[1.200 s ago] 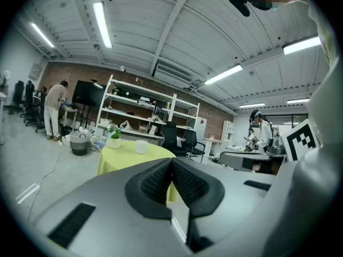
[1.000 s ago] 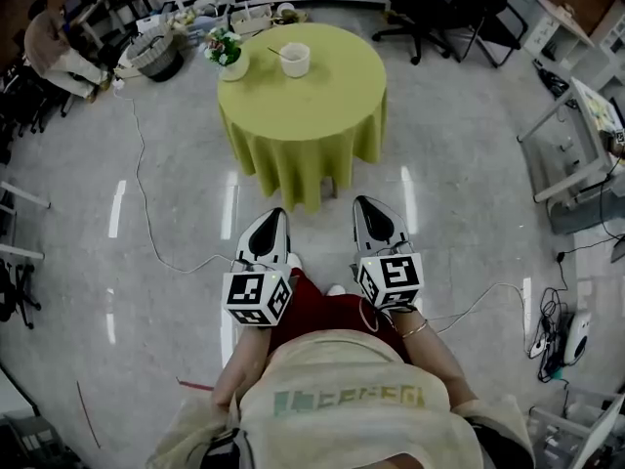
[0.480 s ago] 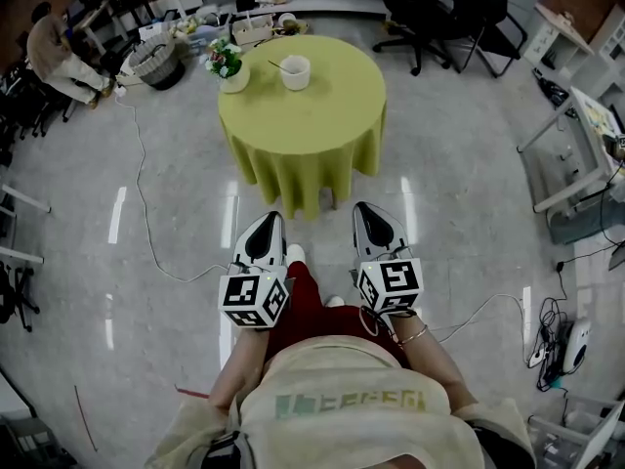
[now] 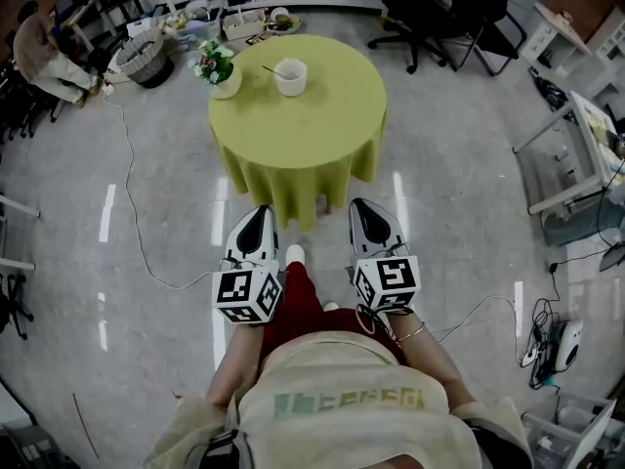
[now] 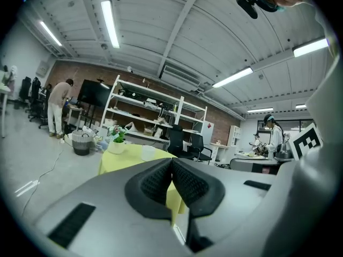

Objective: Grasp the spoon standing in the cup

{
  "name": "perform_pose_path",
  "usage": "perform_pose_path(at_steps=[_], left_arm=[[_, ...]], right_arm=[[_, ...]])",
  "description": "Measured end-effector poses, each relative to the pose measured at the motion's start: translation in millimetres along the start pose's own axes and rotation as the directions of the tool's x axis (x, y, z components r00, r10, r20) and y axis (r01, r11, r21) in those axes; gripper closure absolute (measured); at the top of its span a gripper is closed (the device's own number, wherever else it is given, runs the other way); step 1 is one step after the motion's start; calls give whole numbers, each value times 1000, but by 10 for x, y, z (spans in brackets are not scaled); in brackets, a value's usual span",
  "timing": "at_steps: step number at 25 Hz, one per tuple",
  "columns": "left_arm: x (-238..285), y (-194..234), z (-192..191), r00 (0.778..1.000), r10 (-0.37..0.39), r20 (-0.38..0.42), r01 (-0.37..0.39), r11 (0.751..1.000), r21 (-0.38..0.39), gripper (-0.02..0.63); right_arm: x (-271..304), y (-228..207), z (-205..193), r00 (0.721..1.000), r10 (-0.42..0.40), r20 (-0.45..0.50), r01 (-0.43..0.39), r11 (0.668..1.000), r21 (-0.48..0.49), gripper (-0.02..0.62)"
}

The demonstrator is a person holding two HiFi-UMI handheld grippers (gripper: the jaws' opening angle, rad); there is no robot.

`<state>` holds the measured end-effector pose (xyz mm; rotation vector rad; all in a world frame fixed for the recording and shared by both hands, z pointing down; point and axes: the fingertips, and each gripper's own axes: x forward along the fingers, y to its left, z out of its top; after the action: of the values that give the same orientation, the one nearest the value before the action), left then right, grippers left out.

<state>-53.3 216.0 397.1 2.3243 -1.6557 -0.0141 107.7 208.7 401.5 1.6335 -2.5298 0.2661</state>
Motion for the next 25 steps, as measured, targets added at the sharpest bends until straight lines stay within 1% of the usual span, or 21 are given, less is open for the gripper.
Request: perform_pose_path(at_steps=[3, 9, 13, 20, 25], left_arm=[[240, 101, 9, 1000, 3, -17, -3, 1000, -2, 581], [685, 310, 36, 999, -1, -35, 1, 1000, 1, 581], [958, 440, 62, 999, -9, -47, 9, 1000, 0, 581], [1325, 659, 98, 998, -14, -67, 13, 1000, -11, 581], [1565, 814, 143, 996, -33, -81, 32, 999, -18, 581]], right_arm=[[222, -96, 22, 1000, -5, -20, 5, 1000, 2, 558], [684, -236, 31, 1000, -13, -9, 13, 1000, 12, 558], [977, -318, 60, 999, -23, -25, 24, 1000, 21, 558], [1393, -417, 111, 999, -29, -36, 30, 999, 25, 558], [1676, -425, 136, 998, -33, -56, 34, 999, 25, 558]])
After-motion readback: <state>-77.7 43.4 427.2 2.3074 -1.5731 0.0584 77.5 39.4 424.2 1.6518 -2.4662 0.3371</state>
